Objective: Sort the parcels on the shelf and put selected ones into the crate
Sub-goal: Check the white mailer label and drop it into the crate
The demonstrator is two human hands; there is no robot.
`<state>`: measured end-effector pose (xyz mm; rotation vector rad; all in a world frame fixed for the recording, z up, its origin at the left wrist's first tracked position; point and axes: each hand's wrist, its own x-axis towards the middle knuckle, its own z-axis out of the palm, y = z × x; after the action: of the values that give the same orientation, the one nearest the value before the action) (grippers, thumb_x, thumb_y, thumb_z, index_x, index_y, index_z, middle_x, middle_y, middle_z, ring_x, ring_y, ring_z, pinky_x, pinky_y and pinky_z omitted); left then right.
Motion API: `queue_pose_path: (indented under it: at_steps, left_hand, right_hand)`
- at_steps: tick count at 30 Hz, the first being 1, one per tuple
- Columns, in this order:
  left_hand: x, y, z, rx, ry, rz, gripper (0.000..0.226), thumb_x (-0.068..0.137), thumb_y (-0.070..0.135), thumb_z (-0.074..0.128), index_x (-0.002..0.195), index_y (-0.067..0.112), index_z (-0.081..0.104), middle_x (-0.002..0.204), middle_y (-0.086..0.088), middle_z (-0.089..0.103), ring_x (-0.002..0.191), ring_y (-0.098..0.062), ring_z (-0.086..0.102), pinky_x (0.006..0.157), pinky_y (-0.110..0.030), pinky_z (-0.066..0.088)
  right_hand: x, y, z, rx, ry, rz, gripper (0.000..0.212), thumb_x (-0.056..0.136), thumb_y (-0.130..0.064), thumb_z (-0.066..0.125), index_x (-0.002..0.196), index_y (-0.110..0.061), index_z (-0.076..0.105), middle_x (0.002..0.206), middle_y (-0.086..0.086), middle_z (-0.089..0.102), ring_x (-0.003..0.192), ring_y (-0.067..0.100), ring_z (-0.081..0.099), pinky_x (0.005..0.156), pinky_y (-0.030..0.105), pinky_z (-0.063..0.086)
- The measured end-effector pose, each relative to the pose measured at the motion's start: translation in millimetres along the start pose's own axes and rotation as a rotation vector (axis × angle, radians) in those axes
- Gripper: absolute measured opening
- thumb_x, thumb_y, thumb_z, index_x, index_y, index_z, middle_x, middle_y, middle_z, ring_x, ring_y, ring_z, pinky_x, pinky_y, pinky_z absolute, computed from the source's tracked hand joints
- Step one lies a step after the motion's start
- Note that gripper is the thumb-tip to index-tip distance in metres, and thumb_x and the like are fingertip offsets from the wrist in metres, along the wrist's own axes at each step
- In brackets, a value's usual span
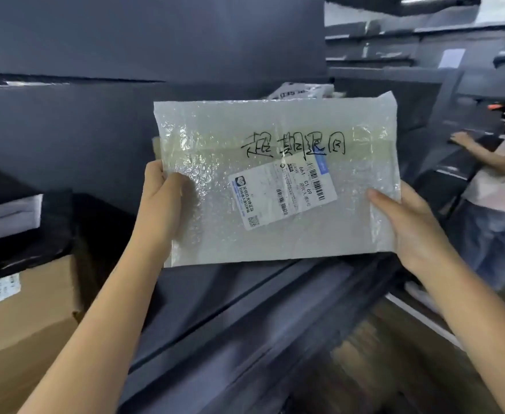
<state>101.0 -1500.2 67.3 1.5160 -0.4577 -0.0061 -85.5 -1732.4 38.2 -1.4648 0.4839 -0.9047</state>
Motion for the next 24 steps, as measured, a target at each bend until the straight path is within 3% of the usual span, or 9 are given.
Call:
queue_pose_path:
  at_steps: [3, 6, 10, 14, 17, 21, 22, 24]
  left_hand:
    - [-18, -23, 35, -0.037, -0.151, -0.040, 0.010, 0.089, 0.016, 0.042, 0.095, 0.022, 0.046, 0.078, 0.003, 0.046, 0.068, -0.015, 0.044, 0.054, -0.026, 0.036]
    - [-42, -46, 75, -0.074, -0.288, -0.102, 0.011, 0.088, 0.014, 0.042, 0.085, 0.025, 0.044, 0.072, 0.002, 0.044, 0.060, -0.015, 0.042, 0.049, -0.028, 0.032]
    - [-87, -73, 127, -0.135, -0.488, -0.219, 0.014, 0.092, 0.010, 0.041, 0.092, 0.023, 0.045, 0.091, 0.004, 0.050, 0.079, -0.008, 0.049, 0.073, -0.025, 0.042]
    - [-137, -105, 174, -0.142, -0.651, -0.366, 0.016, 0.095, 0.010, 0.038, 0.100, 0.023, 0.044, 0.096, 0.005, 0.053, 0.083, -0.008, 0.054, 0.069, -0.023, 0.046]
    - [-169, -140, 208, -0.123, -0.710, -0.488, 0.017, 0.096, 0.008, 0.037, 0.107, 0.019, 0.044, 0.093, 0.004, 0.053, 0.079, -0.009, 0.055, 0.065, -0.026, 0.046]
    - [-209, -199, 252, 0.019, -0.781, -0.644, 0.025, 0.097, 0.010, 0.038, 0.121, 0.011, 0.045, 0.082, -0.001, 0.049, 0.066, -0.011, 0.049, 0.056, -0.021, 0.040]
    - [-220, -214, 261, 0.058, -0.798, -0.691, 0.028, 0.098, 0.011, 0.038, 0.126, 0.009, 0.044, 0.083, -0.005, 0.050, 0.068, -0.016, 0.051, 0.057, -0.020, 0.039]
    - [-241, -235, 277, 0.096, -0.824, -0.839, 0.035, 0.099, 0.014, 0.041, 0.133, 0.009, 0.042, 0.105, -0.018, 0.057, 0.090, -0.029, 0.059, 0.064, -0.024, 0.040]
  right_hand:
    - [-37, 12, -45, -0.058, 0.167, 0.032, 0.019, 0.092, -0.014, 0.057, 0.110, -0.020, 0.063, 0.097, -0.005, 0.071, 0.089, 0.012, 0.068, 0.075, 0.028, 0.052]
    - [-76, 23, -90, -0.098, 0.316, 0.085, 0.017, 0.092, -0.014, 0.058, 0.108, -0.019, 0.062, 0.094, -0.005, 0.070, 0.082, 0.008, 0.069, 0.067, 0.025, 0.054]
    - [-127, 38, -147, -0.133, 0.489, 0.171, 0.015, 0.091, -0.014, 0.060, 0.100, -0.026, 0.063, 0.080, -0.014, 0.073, 0.071, 0.002, 0.069, 0.060, 0.020, 0.056]
    - [-168, 58, -198, -0.207, 0.626, 0.250, 0.015, 0.090, -0.015, 0.061, 0.102, -0.025, 0.063, 0.085, -0.013, 0.075, 0.074, 0.005, 0.070, 0.066, 0.023, 0.058]
    - [-187, 75, -231, -0.256, 0.675, 0.328, 0.017, 0.089, -0.015, 0.062, 0.104, -0.025, 0.062, 0.082, -0.013, 0.074, 0.071, 0.004, 0.070, 0.061, 0.024, 0.057]
    - [-198, 101, -271, -0.364, 0.691, 0.448, 0.020, 0.088, -0.015, 0.064, 0.106, -0.024, 0.062, 0.090, -0.008, 0.072, 0.068, 0.005, 0.069, 0.066, 0.031, 0.057]
    - [-199, 108, -280, -0.392, 0.685, 0.472, 0.021, 0.089, -0.014, 0.064, 0.107, -0.024, 0.062, 0.091, -0.007, 0.071, 0.068, 0.004, 0.069, 0.064, 0.027, 0.057]
    - [-199, 125, -300, -0.482, 0.683, 0.519, 0.021, 0.090, -0.011, 0.063, 0.108, -0.022, 0.060, 0.091, -0.005, 0.068, 0.067, 0.003, 0.066, 0.058, 0.019, 0.051]
